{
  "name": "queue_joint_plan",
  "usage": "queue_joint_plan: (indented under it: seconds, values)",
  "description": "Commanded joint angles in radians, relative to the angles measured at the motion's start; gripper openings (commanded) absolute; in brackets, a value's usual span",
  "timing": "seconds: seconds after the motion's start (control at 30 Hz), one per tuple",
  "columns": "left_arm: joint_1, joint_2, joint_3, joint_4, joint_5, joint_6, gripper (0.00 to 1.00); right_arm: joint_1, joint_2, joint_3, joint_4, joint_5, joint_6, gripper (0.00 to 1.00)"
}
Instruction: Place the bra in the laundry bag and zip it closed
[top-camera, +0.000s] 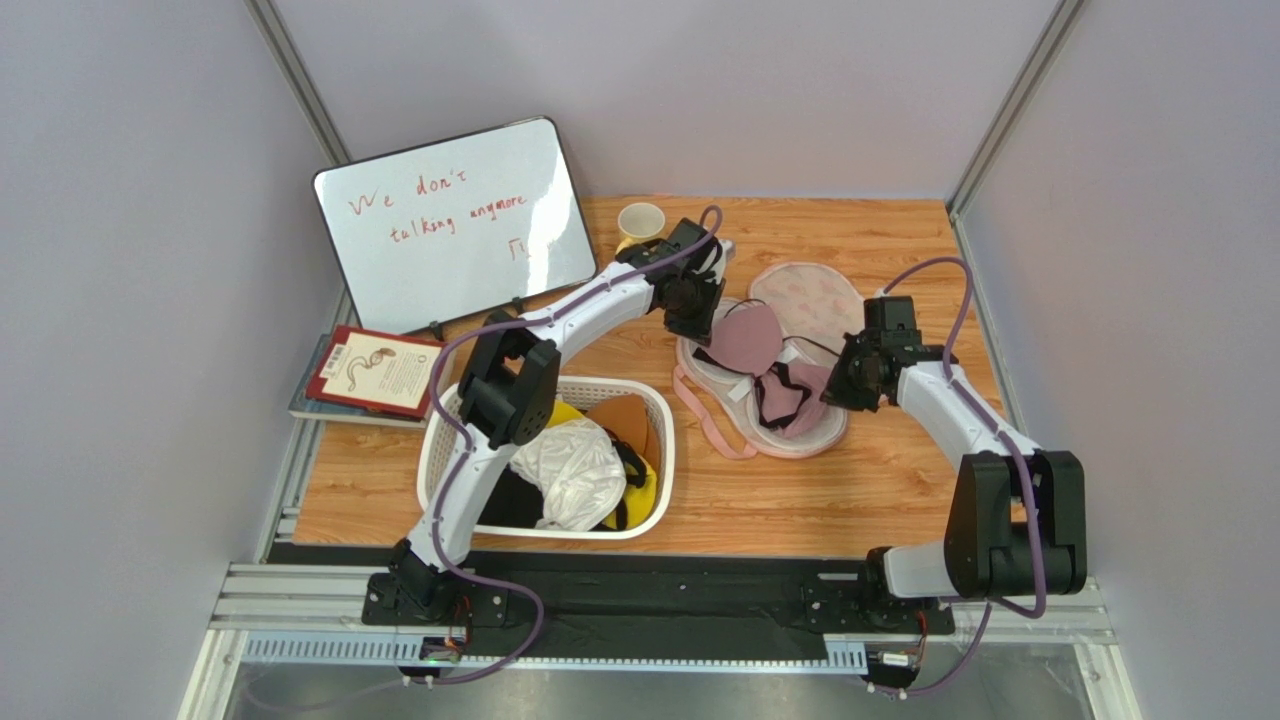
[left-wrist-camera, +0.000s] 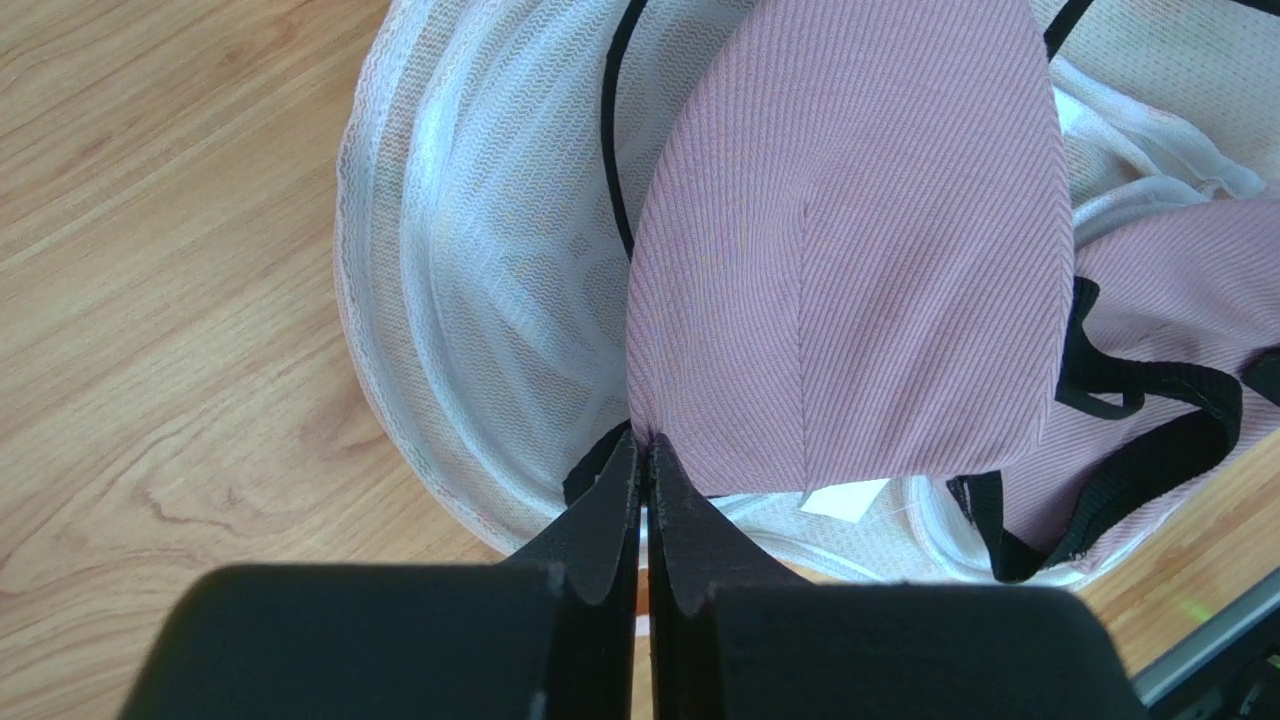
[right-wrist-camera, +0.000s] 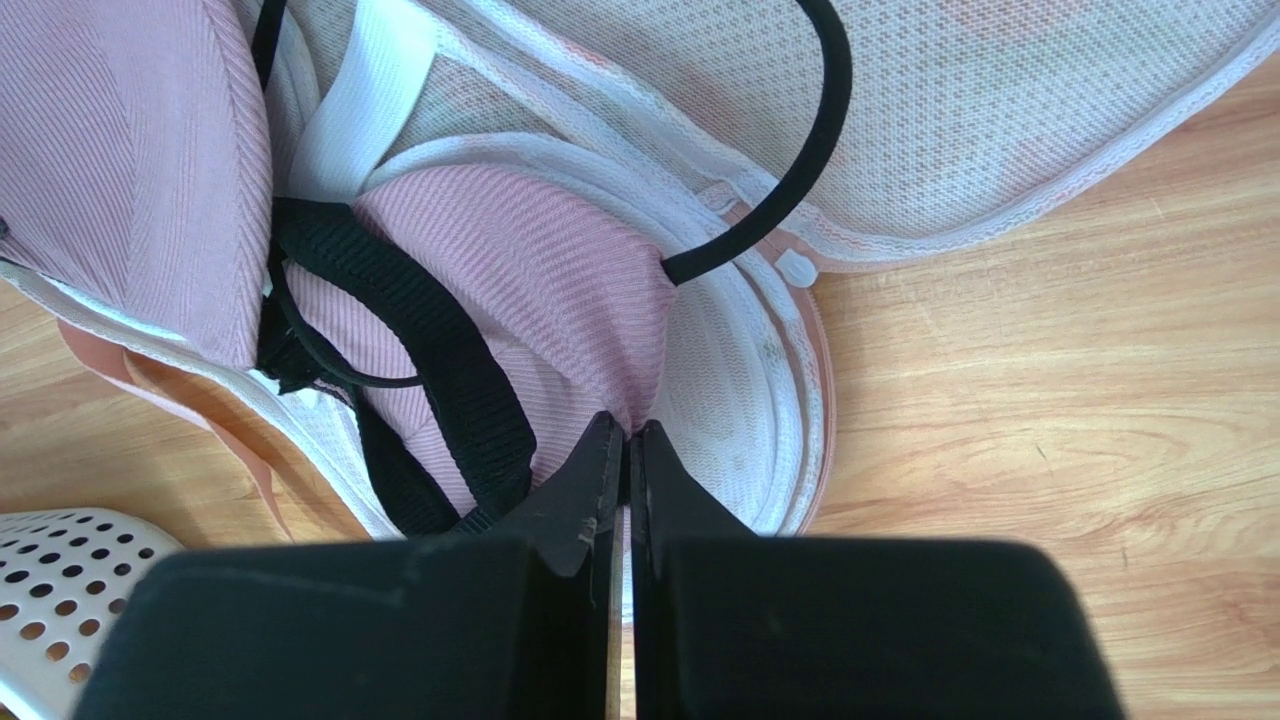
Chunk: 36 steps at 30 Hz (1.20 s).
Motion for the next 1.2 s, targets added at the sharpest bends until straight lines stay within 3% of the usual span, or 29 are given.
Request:
queue_joint_plan:
  seconds: [0.0, 0.17, 0.23, 0.43, 0.47, 0.53, 0.57, 0.73, 0.9, 1.03, 1.17]
  values:
    - [-0.005, 0.012, 0.048, 0.012, 0.006, 0.007, 0.00, 0.002, -0.010, 0.034, -0.016, 0.028, -0.017, 0.01]
    - [-0.005, 0.010, 0.050, 0.005, -0.012, 0.002, 0.01, 0.003, -0.010, 0.045, -0.033, 0.034, -0.002, 0.07]
    - [-0.005, 0.001, 0.046, -0.009, -0.028, 0.005, 0.06, 0.003, -0.015, 0.048, -0.054, 0.043, 0.009, 0.18]
    - [-0.005, -0.060, 0.048, -0.037, -0.068, 0.025, 0.32, 0.003, -0.056, 0.065, -0.100, 0.028, 0.025, 0.47]
    - [-0.003, -0.079, 0.046, -0.038, -0.072, 0.024, 0.41, 0.003, -0.058, 0.078, -0.115, 0.025, 0.025, 0.54]
    - [-0.005, -0.099, 0.054, -0.052, -0.086, 0.024, 0.49, 0.000, -0.064, 0.094, -0.137, 0.025, 0.029, 0.56]
    - [-0.005, -0.122, 0.053, -0.057, -0.092, 0.022, 0.53, 0.002, -0.073, 0.103, -0.155, 0.033, 0.030, 0.63]
    - [-0.005, -0.195, 0.037, -0.069, -0.098, 0.014, 0.56, -0.028, -0.098, 0.169, -0.181, 0.056, 0.042, 0.71]
    - [-0.006, -0.289, -0.019, -0.068, -0.057, -0.028, 0.56, -0.153, -0.053, 0.224, -0.163, 0.073, 0.107, 0.82]
    - [-0.020, -0.399, -0.125, -0.031, -0.019, -0.068, 0.54, -0.308, 0.042, 0.238, -0.085, -0.044, 0.163, 0.82]
    - [-0.046, -0.505, -0.290, 0.030, 0.007, -0.107, 0.52, -0.334, 0.131, 0.311, -0.054, 0.006, 0.109, 0.82]
